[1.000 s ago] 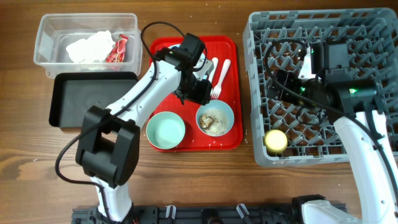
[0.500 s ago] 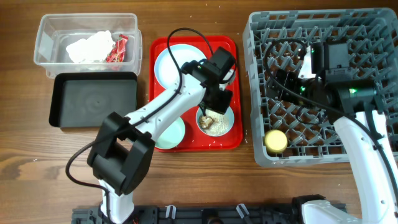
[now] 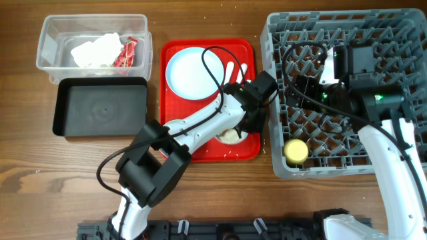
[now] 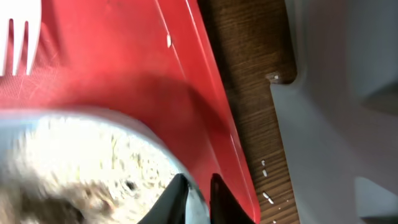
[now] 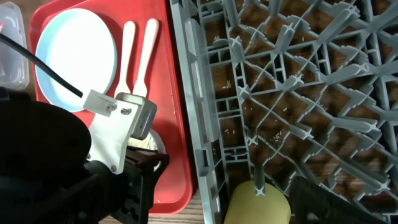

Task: Sort waste into correct bins and load items into the dishwasher rack
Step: 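Grasp the blue rice bowl with the left gripper and tip it over the black tray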

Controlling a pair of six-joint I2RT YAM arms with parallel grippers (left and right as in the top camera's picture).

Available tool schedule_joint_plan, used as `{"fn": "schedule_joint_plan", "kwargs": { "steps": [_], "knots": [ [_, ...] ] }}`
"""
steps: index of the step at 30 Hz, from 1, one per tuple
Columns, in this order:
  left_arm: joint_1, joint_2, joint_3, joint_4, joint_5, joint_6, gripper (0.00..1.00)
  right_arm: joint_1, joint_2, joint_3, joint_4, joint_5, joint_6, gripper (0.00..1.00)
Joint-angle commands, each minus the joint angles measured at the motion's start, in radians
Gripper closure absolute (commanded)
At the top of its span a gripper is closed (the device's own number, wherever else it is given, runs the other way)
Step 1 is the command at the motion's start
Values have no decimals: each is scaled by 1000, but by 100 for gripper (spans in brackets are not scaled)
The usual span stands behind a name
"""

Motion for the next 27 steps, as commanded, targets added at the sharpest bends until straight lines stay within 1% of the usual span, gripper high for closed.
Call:
{"fn": "schedule_joint_plan", "kwargs": {
  "steps": [1,3,5,6,8,9,14,15,16,22,24,27],
  "knots": [
    [8,39,12,4,-21,-32,91,3,-2,12,-1,-16,-19,4],
    [9,39,12,5,-21,-32,94,3,-2,12,-2,-16,-19,4],
    [11,39,12,5,-21,-36,94,3,-2,12,-1,-16,-19,4],
    [11,39,12,5,-21,-35,91,3,-2,12,1,-16,-19,4],
    [11,39,12,5,-21,-35,80,3,-2,12,5,-13,-19,3],
    [11,39,12,5,-21,-35,77,3,-2,12,6,-12,-20,3],
    [11,47,12,8,-21,-35,82,3,-2,13,50,14,-19,2],
    [11,47,12,7,-21,-35,87,2,-3,14,56,15,-20,2],
    [11,47,12,7,-21,-35,96,-1,-3,14,59,15,-20,2],
    [17,27,18,-3,-16,-31,96,-64,-27,14,69,15,-19,2],
    [28,-3,26,-19,-16,-16,96,-86,-42,16,78,14,-20,2],
    [68,-98,52,-79,-17,2,96,-126,-74,19,108,14,-20,2]
  ]
}}
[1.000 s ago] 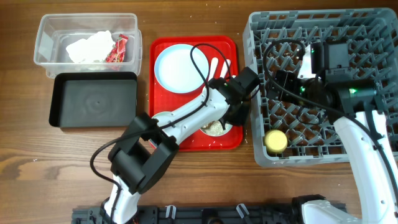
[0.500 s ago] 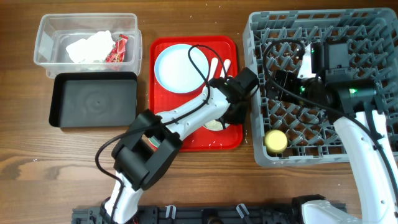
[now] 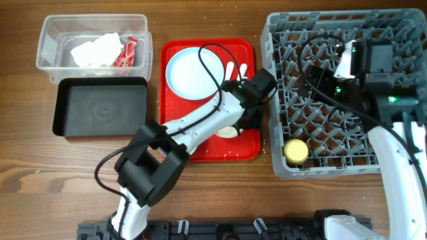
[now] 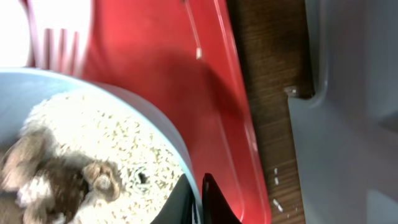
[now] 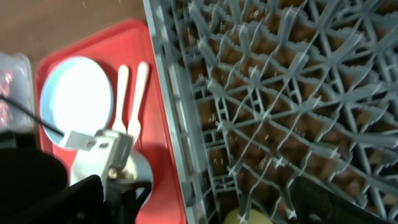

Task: Sort waste into correct bins and load items into the dishwasher rack
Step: 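Grasp the blue rice bowl with the left gripper and tip it over the black tray, then set the emptied blue bowl back on the red tray with the left gripper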

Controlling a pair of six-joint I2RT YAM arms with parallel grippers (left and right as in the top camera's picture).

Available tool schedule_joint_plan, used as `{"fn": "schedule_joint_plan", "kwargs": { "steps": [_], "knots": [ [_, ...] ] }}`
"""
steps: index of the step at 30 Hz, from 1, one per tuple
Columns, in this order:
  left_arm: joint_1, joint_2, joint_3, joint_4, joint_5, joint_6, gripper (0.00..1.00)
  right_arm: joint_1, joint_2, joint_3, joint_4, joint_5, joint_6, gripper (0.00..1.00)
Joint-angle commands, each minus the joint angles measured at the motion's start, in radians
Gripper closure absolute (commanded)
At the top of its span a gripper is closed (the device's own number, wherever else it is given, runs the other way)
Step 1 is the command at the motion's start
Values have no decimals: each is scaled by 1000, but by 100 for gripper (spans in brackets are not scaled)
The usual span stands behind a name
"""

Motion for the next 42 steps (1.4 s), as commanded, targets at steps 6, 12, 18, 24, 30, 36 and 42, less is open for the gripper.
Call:
{"fn": "schedule_joint_plan", "kwargs": {
  "steps": [6,12,18,24,30,36,42],
  "knots": [
    [178,-265,51,-105,48,73,96,-26,-53,19,40,9,-19,3],
    [515,-391,50,-212,199,180,96,-26,-53,19,39,8,-19,3],
    [938,-370,-31,-249,611,436,96,-26,-53,19,39,5,-20,3],
    [1189,-300,-182,-169,913,570,96,-26,-53,19,40,5,-19,3],
    [1311,-154,-248,-84,1214,601,96,-26,-53,18,46,5,-20,3],
    [1333,-109,-248,-84,1435,595,96,-25,-46,18,46,5,-47,3],
    [1334,-109,-248,-92,1523,507,96,-23,-40,18,36,5,-46,3]
  ]
}}
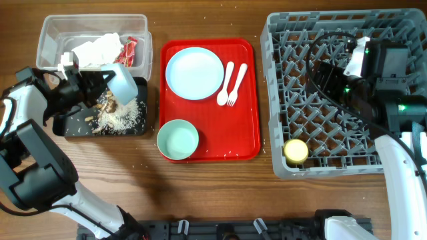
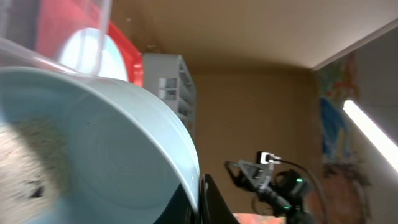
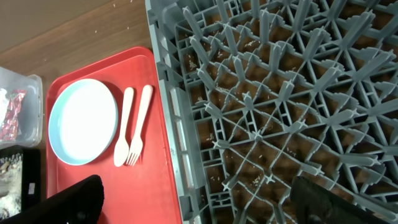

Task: Sort waste into correct bins and load items into the dishwasher rack
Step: 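Set the emptied blue bowl back on the red tray with the left gripper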

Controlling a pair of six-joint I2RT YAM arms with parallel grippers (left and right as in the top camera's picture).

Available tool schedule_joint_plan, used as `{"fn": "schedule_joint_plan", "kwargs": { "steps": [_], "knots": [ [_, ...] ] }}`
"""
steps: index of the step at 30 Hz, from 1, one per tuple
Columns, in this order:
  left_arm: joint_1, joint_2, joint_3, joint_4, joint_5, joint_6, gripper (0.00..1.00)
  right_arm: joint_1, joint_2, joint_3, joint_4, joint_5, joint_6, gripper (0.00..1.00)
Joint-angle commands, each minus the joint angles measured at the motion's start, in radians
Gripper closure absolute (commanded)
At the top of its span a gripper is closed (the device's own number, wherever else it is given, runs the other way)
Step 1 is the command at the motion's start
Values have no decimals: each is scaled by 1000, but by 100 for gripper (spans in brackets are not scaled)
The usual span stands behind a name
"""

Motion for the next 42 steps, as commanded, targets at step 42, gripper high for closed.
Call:
{"fn": "schedule_joint_plan", "kwargs": {
  "steps": [42],
  "knots": [
    [-401,-372,37,130,-622,-272,96,1,0,18,-6,2,-43,2]
  ]
}}
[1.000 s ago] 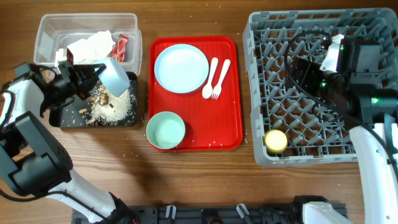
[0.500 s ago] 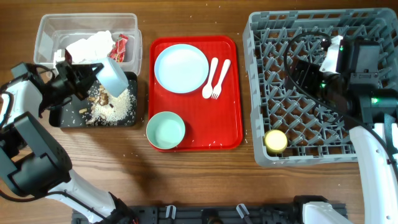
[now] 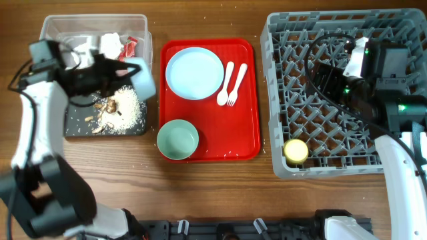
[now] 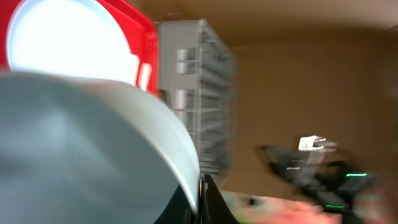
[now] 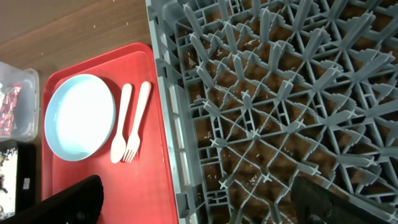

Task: Sort waste into correct bins and load items into the dishwasher rack
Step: 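Set the emptied blue bowl back on the red tray with the left gripper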

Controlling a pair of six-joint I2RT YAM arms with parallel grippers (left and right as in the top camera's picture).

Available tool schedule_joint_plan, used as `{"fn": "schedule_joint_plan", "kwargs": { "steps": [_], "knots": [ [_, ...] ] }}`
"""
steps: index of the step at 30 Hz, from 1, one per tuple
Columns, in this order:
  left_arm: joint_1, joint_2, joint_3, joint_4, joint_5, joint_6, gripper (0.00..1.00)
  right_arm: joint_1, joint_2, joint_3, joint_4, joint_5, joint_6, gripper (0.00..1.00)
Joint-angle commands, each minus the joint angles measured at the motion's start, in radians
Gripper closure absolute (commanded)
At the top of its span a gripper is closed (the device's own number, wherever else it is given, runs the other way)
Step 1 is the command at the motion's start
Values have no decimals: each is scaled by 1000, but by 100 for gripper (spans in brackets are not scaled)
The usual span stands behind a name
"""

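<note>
My left gripper (image 3: 133, 72) is shut on the rim of a light blue bowl (image 3: 144, 76). It holds the bowl tilted above the right end of the black tray (image 3: 72, 127), which has rice and food scraps (image 3: 120, 107) in it. In the left wrist view the bowl (image 4: 81, 143) fills the frame, blurred, and no food shows in it; the fingers (image 4: 200, 186) pinch its edge. My right gripper (image 3: 325, 75) hangs open over the grey dishwasher rack (image 3: 277, 100), and in its wrist view the gripper (image 5: 193, 208) has nothing between its fingers.
A clear bin (image 3: 50, 30) with paper and wrappers stands behind the black tray. The red tray (image 3: 250, 143) carries a pale blue plate (image 3: 194, 73), a spoon and fork (image 3: 229, 83) and a green bowl (image 3: 178, 139). A yellow cup (image 3: 296, 151) sits in the rack.
My left gripper has moved right and a little back with the blue bowl, from over the black tray's middle to its right end. The right arm has not moved.
My left gripper was shut on the rim of a bowl of rice on the red tray, and it still held it there a moment later. Then the bowl was tipped over the black tray with rice lying in it. Now the bowl is further right.
</note>
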Motion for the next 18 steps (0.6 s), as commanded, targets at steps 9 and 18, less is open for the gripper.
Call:
{"fn": "schedule_joint_plan", "kwargs": {
  "steps": [9,18],
  "knots": [
    [-777,-11,27,49,-970,-3,96,1,0,18,0,2,-19,2],
    [-997,177,27,61,-1055,0,96,1,0,18,-9,2,-19,2]
  ]
}}
